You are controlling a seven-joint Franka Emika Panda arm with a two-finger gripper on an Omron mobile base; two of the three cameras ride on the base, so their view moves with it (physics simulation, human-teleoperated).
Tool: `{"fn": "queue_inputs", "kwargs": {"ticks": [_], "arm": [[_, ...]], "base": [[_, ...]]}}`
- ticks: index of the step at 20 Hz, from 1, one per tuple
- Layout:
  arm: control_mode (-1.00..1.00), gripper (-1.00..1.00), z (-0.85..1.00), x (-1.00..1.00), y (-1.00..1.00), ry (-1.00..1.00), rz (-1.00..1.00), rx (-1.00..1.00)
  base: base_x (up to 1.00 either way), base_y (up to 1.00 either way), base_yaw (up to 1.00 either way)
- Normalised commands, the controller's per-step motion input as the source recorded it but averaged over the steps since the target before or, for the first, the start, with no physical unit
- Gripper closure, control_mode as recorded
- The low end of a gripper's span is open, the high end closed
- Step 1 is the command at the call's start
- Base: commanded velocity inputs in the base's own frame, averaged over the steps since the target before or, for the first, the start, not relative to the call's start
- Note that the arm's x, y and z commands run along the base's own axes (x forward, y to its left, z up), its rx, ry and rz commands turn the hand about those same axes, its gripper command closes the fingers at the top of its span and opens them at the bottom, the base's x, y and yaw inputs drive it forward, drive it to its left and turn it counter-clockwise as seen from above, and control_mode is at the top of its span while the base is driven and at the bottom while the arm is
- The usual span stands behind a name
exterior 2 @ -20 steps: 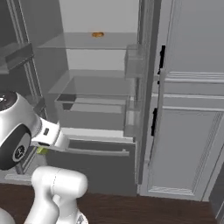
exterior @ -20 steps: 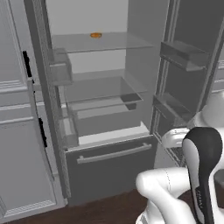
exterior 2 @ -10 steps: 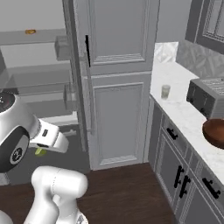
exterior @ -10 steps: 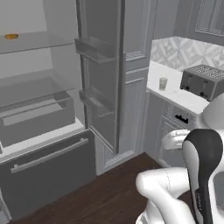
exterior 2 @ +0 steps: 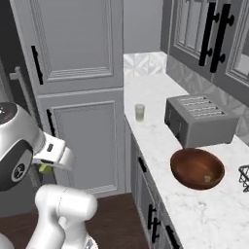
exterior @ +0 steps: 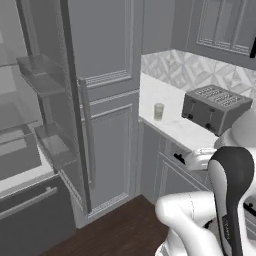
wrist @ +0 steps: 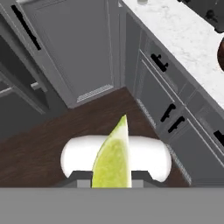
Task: Grab a lemon wedge from the fridge and one ice cube from the ice bowl, and put them in the glass of lemonade.
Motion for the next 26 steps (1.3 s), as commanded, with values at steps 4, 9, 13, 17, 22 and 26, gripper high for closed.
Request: {"fn": "queue_inputs", "kwargs": {"ticks": [4, 9, 13, 17, 22, 26], "arm": [[1.0, 1.0, 0.0, 0.0, 0.0, 0.0, 0.0, 0.0], [1.0, 1.0, 0.0, 0.0, 0.0, 0.0, 0.0, 0.0], [1.0, 1.0, 0.0, 0.0, 0.0, 0.0, 0.0, 0.0], [1.0, 1.0, 0.0, 0.0, 0.0, 0.0, 0.0, 0.0], [1.0, 1.0, 0.0, 0.0, 0.0, 0.0, 0.0, 0.0], [1.0, 1.0, 0.0, 0.0, 0.0, 0.0, 0.0, 0.0]], "base": [[1.0, -0.19, -0.02], [0.99, 0.0, -0.11], [1.0, -0.38, -0.06], [0.52, -0.58, -0.05], [0.0, -0.05, 0.0], [0.0, 0.0, 0.0]]}}
